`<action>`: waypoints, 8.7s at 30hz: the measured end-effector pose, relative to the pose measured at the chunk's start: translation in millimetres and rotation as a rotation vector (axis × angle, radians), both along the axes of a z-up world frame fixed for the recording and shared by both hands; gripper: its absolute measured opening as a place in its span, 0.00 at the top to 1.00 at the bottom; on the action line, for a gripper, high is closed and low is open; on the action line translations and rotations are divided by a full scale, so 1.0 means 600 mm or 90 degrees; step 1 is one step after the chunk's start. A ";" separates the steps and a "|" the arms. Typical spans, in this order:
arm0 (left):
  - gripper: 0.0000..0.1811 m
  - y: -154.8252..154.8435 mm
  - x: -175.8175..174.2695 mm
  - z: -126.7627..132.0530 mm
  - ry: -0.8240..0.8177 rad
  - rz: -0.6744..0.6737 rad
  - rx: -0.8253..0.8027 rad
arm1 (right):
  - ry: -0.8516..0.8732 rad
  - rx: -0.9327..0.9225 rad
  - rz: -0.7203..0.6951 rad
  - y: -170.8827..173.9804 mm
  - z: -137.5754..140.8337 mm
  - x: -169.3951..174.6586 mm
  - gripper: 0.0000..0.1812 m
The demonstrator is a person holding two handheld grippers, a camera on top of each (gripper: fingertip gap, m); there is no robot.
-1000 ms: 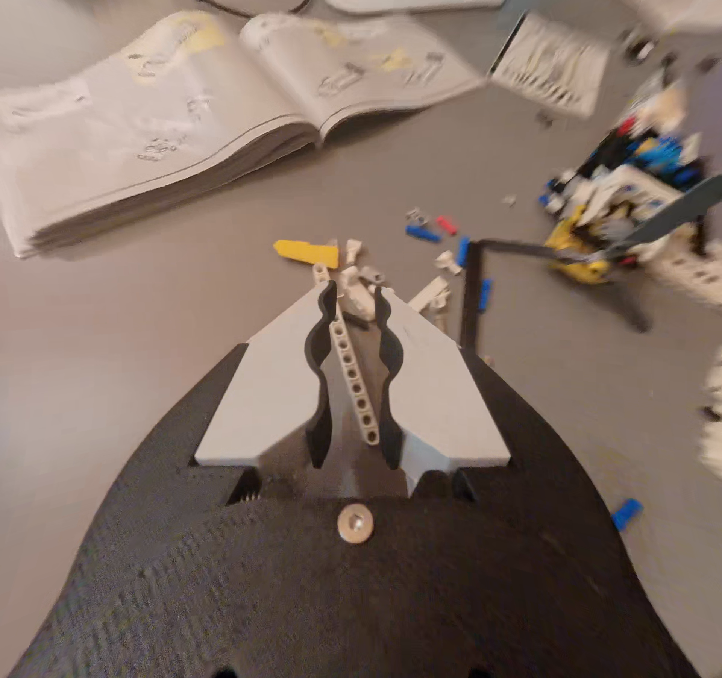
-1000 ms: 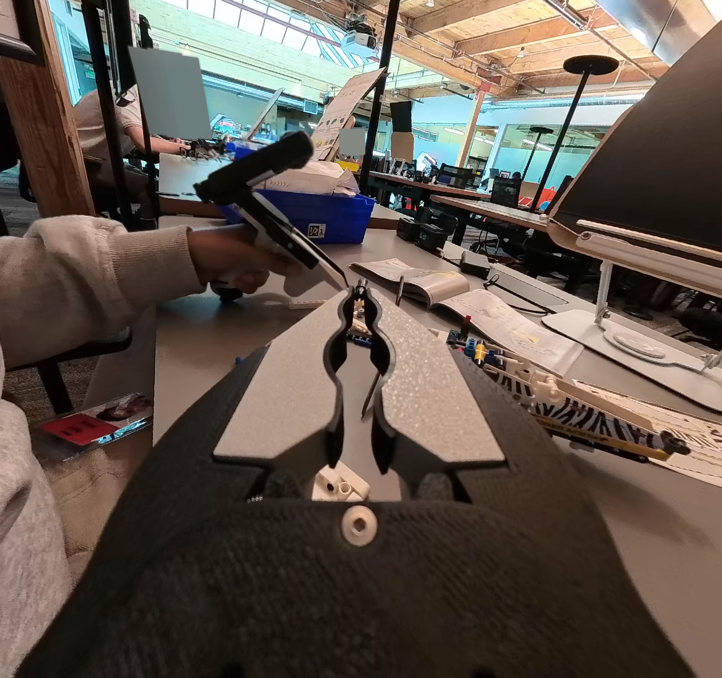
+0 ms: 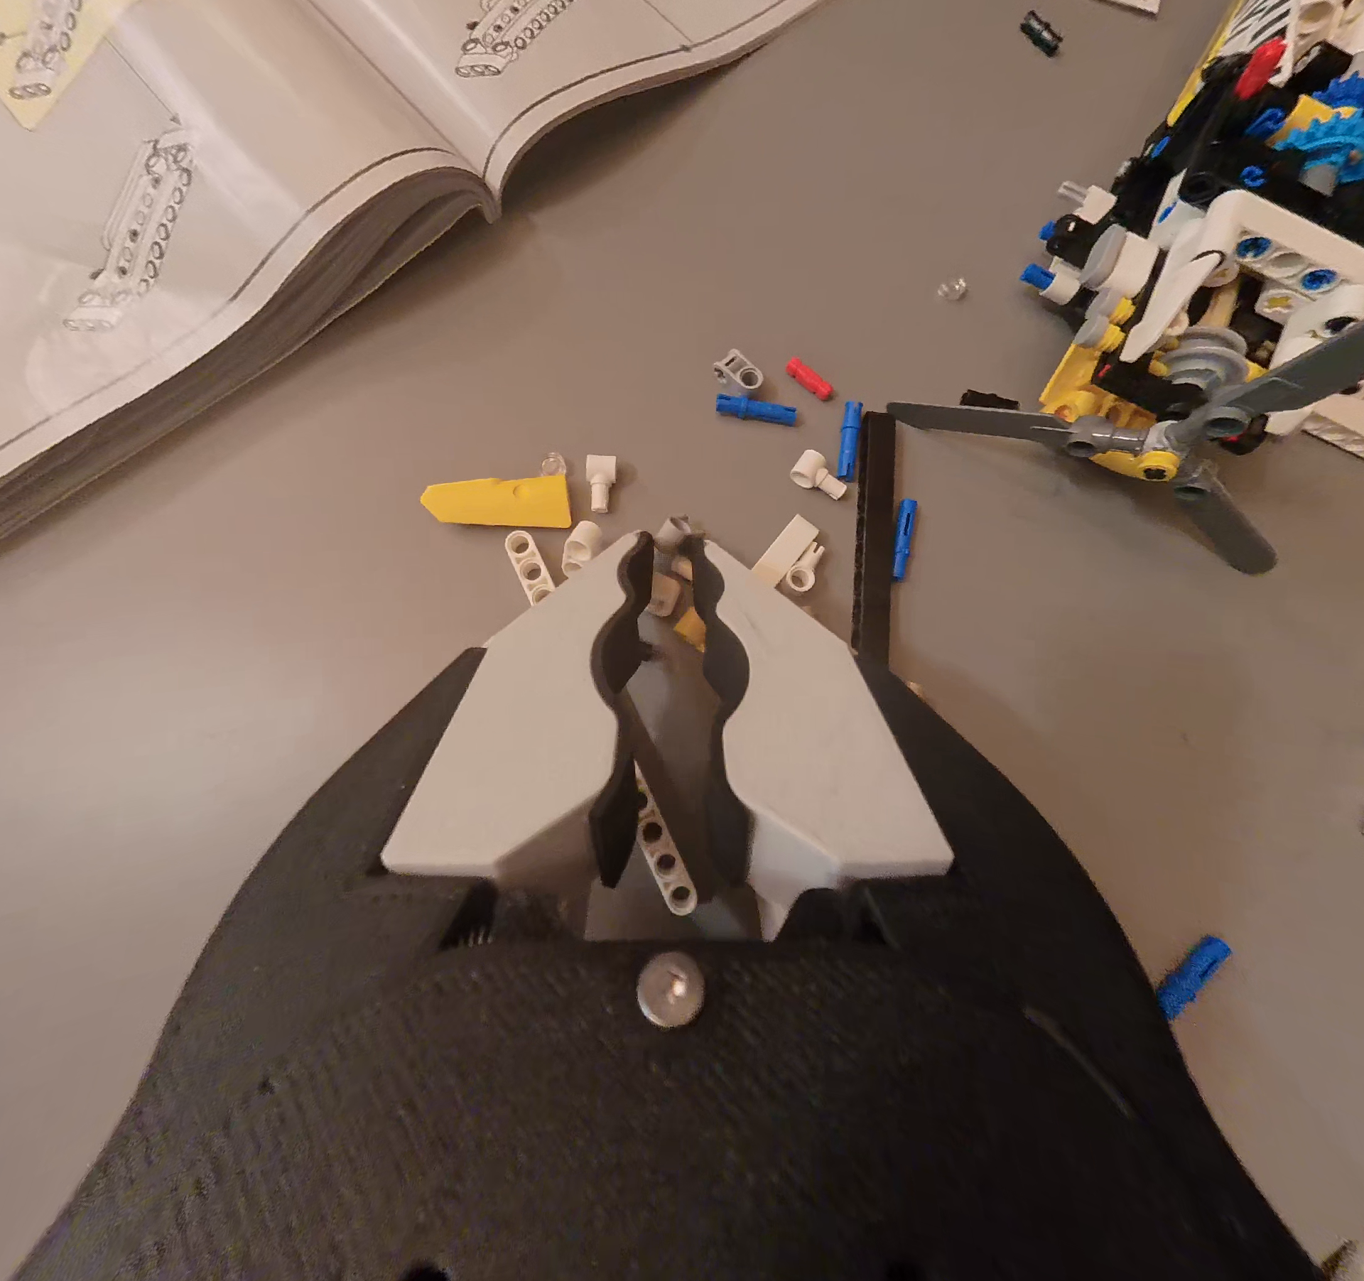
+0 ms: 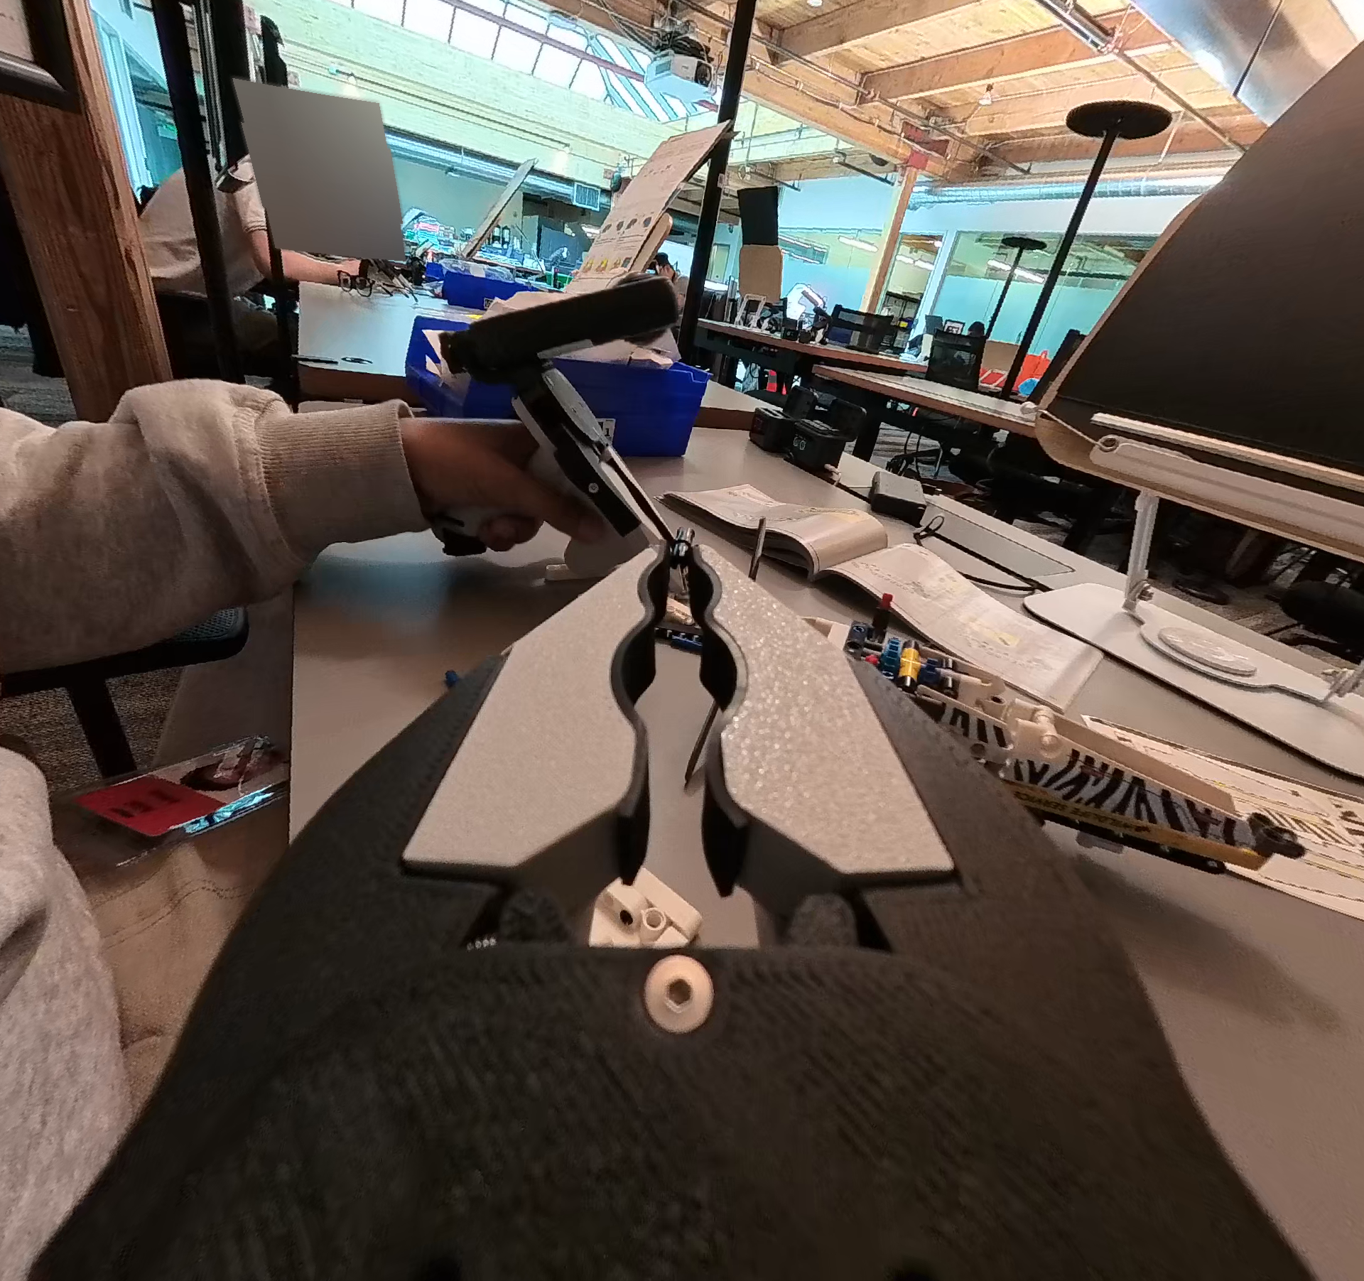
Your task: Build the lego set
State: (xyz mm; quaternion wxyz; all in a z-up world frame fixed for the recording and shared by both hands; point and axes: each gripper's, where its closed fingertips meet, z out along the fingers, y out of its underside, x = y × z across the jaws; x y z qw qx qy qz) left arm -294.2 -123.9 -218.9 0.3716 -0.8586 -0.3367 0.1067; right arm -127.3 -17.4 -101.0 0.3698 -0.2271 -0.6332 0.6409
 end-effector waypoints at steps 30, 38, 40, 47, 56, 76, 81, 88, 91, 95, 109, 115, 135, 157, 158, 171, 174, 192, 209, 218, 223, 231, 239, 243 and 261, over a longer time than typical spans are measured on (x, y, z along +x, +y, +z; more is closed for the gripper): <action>1.00 0.140 0.203 0.061 0.217 -0.392 0.085 | -0.139 0.122 -0.071 0.024 -0.061 -0.033 0.98; 1.00 0.152 0.226 0.068 0.196 -0.371 0.112 | -0.053 -0.064 -0.195 0.222 0.016 -0.004 0.99; 1.00 0.159 0.235 0.071 0.186 -0.370 0.121 | -0.042 -0.105 -0.203 0.246 0.024 0.009 0.99; 0.91 0.237 0.328 0.064 0.101 -0.444 0.131 | -0.029 -0.111 -0.180 0.231 0.012 0.032 0.99; 0.86 0.293 0.348 -0.004 0.049 -0.437 -0.013 | -0.107 -0.038 -0.120 0.193 -0.013 0.056 0.99; 0.87 0.294 0.377 -0.003 -0.012 -0.436 0.002 | -0.169 0.014 -0.100 0.186 -0.044 0.059 0.99; 0.94 0.298 0.367 -0.007 0.001 -0.400 -0.002 | -0.161 0.013 -0.103 0.184 -0.041 0.059 0.98; 0.98 0.302 0.339 0.022 -0.034 -0.332 0.111 | -0.159 0.000 -0.101 0.179 -0.034 0.059 0.99; 0.98 0.302 0.319 0.055 -0.078 -0.279 0.222 | -0.179 0.022 -0.101 0.164 -0.046 0.055 0.99; 0.98 0.294 0.300 0.075 -0.080 -0.244 0.283 | -0.198 0.119 -0.130 0.136 -0.079 0.044 0.99; 0.98 0.297 0.302 0.077 0.023 -0.254 0.240 | -0.207 0.213 -0.193 0.122 -0.110 0.029 0.99; 0.98 0.297 0.303 0.086 0.033 -0.254 0.259 | -0.234 0.168 -0.189 0.125 -0.105 0.030 0.99; 0.98 0.294 0.327 0.102 0.113 -0.329 0.266 | -0.393 -0.097 -0.014 0.121 -0.094 0.051 0.99; 0.98 0.293 0.322 0.109 -0.059 -0.274 0.394 | -0.350 -0.062 -0.065 0.120 -0.089 0.045 0.99; 0.98 0.292 0.322 0.109 -0.060 -0.273 0.394 | -0.357 -0.072 -0.062 0.120 -0.090 0.044 0.99; 1.00 0.274 0.297 0.106 0.000 -0.230 0.317 | -0.386 -0.086 -0.099 0.154 -0.102 0.038 0.99; 1.00 0.263 0.299 0.098 0.003 -0.227 0.288 | -0.364 -0.089 -0.119 0.176 -0.093 0.038 0.99; 0.90 0.269 0.575 0.019 -0.089 -0.606 0.134 | -0.237 -0.144 -0.134 0.228 -0.011 0.082 0.99; 0.74 0.282 0.621 -0.131 -0.052 -0.689 -0.065 | -0.221 -0.141 -0.115 0.214 0.001 0.113 0.99; 0.87 0.271 0.642 -0.139 -0.105 -0.693 -0.053 | -0.231 -0.162 -0.128 0.220 -0.013 0.136 0.99; 0.93 0.278 0.633 -0.146 -0.112 -0.661 -0.061 | -0.225 -0.164 -0.133 0.221 -0.009 0.143 0.99; 0.96 0.286 0.624 -0.143 -0.096 -0.647 -0.064 | -0.223 -0.155 -0.136 0.215 -0.012 0.138 0.99; 1.00 0.288 0.630 -0.103 -0.097 -0.659 -0.009 | -0.222 -0.163 -0.147 0.228 -0.015 0.136 0.99; 1.00 0.286 0.627 -0.076 -0.114 -0.661 0.000 | -0.221 -0.167 -0.149 0.232 -0.015 0.135 0.99; 0.98 0.304 0.415 -0.009 -0.045 -0.559 -0.113 | -0.249 -0.143 -0.273 0.309 -0.044 0.133 0.99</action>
